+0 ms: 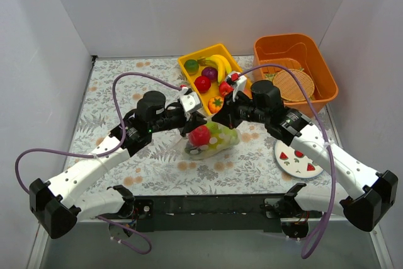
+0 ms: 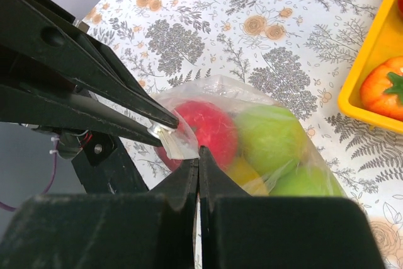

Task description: Open the zip-top bag and remove the fake food

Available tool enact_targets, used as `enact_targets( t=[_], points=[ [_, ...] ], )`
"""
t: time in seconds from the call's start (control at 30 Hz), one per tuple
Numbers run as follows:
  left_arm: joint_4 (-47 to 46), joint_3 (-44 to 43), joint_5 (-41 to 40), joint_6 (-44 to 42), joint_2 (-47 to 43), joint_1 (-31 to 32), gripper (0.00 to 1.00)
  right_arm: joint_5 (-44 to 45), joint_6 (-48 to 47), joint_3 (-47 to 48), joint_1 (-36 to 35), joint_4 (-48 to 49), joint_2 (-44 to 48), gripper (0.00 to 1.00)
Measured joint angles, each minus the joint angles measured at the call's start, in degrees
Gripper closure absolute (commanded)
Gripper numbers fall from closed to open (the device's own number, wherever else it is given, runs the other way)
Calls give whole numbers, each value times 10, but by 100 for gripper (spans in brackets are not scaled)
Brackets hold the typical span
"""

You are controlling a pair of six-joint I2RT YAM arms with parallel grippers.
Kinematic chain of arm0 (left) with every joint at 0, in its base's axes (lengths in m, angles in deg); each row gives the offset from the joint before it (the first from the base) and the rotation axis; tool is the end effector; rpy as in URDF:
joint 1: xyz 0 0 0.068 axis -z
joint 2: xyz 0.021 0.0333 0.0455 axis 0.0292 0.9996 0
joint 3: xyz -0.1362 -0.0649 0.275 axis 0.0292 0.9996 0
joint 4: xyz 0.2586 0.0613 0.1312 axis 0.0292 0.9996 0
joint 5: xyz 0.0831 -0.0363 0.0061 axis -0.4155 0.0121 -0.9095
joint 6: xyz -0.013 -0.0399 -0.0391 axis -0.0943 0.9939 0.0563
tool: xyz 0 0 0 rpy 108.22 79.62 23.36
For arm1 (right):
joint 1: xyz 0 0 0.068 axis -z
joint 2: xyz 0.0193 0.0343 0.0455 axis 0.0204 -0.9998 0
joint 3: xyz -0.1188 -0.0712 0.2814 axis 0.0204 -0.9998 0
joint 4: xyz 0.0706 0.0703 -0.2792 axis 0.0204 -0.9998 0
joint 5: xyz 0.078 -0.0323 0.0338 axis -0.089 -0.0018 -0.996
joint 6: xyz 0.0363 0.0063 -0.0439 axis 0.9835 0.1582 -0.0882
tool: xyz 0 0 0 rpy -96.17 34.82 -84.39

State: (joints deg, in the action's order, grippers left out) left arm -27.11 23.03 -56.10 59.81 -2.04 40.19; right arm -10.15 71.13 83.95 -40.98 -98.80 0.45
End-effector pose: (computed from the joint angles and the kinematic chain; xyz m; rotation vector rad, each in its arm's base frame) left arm 0.1873 -0.1919 0.3792 0.6220 1.9574 -1.2012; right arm 0.2055 0.2030 0.4008 -0.6833 1.8986 0.9619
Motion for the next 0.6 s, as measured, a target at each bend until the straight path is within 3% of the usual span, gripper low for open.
enact_targets(
  t=[0.3, 0.6],
  points=[
    [43, 9, -39, 34, -2, 0, 96, 5, 23, -9, 64, -8, 31, 99],
    [75, 71, -79, 86, -78, 0, 95, -18, 42, 46, 165, -43, 28, 99]
  ],
)
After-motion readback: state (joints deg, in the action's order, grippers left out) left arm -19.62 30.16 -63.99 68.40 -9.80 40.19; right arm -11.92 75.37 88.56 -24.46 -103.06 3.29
